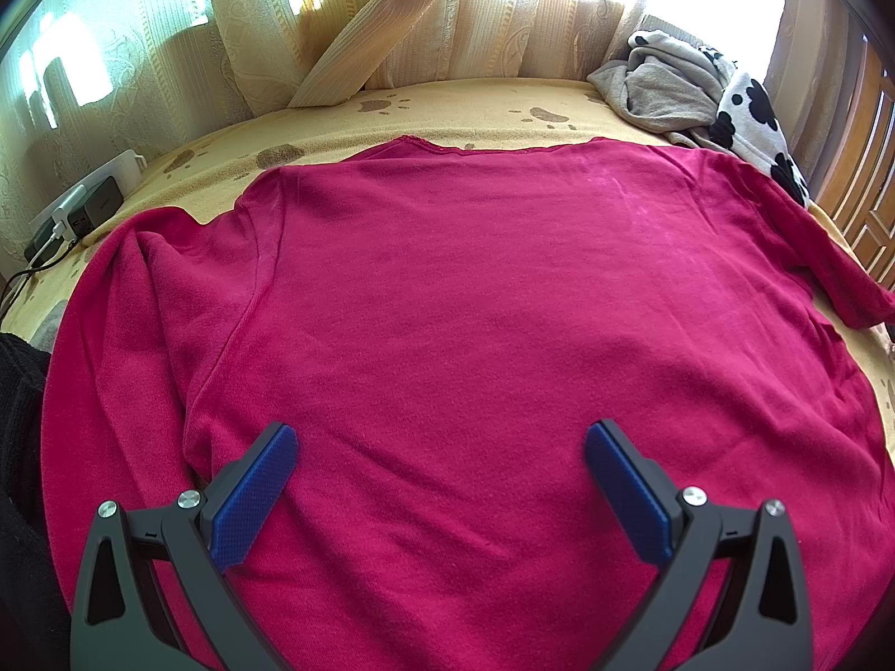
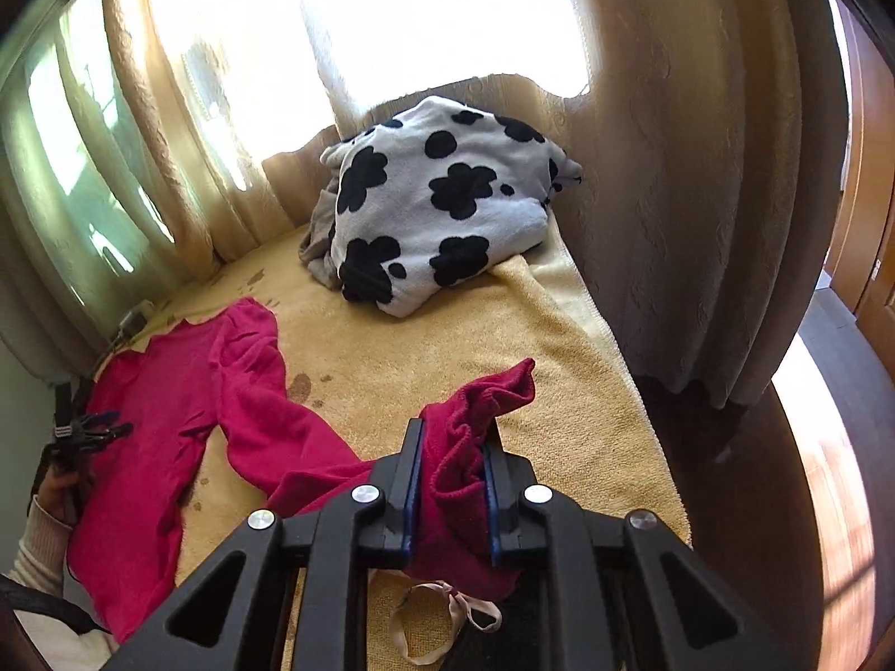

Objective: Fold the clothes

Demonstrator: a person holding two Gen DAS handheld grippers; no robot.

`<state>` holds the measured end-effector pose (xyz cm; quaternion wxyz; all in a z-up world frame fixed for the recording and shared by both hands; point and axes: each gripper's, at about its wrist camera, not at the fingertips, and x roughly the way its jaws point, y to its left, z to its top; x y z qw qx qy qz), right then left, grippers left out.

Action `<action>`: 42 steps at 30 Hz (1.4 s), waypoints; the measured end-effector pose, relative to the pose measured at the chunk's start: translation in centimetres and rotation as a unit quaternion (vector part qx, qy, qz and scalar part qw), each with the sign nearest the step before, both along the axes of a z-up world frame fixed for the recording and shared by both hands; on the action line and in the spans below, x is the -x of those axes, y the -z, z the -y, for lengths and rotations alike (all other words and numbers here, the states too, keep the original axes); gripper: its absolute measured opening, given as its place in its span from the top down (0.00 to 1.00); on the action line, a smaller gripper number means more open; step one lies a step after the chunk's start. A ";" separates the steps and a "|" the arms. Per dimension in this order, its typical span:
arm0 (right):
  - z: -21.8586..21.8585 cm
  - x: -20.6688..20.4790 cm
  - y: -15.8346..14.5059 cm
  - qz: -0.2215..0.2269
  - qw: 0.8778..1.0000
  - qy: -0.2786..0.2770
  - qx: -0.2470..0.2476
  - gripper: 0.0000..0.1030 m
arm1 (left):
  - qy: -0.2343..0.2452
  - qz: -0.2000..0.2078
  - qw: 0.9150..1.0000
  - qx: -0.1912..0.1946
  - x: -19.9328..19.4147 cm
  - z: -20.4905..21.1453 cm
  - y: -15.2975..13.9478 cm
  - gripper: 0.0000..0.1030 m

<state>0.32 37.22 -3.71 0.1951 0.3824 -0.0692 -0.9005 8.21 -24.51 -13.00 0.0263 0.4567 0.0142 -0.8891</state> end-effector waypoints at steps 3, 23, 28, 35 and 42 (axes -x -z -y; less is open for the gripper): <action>-2.2 -0.8 -1.7 -0.026 0.999 0.032 0.030 0.81 | 0.000 0.000 1.000 0.000 0.0 0.0 0.0 0.00; -7.8 -2.1 -0.1 -0.018 0.985 0.118 0.126 0.82 | 0.000 0.000 1.000 0.000 0.0 0.2 0.0 0.00; -6.0 -4.0 -2.0 -0.048 0.987 0.086 0.129 0.82 | 0.000 0.000 1.000 -0.001 0.1 0.2 0.0 0.00; -4.9 -4.3 -0.7 -0.037 0.989 0.077 0.123 0.82 | 0.004 -0.008 0.997 -0.082 1.0 -0.3 -1.4 0.00; -4.9 -4.7 -1.2 -0.054 0.986 0.073 0.138 0.82 | 0.082 -0.008 0.988 -0.131 5.7 -6.9 -4.8 0.00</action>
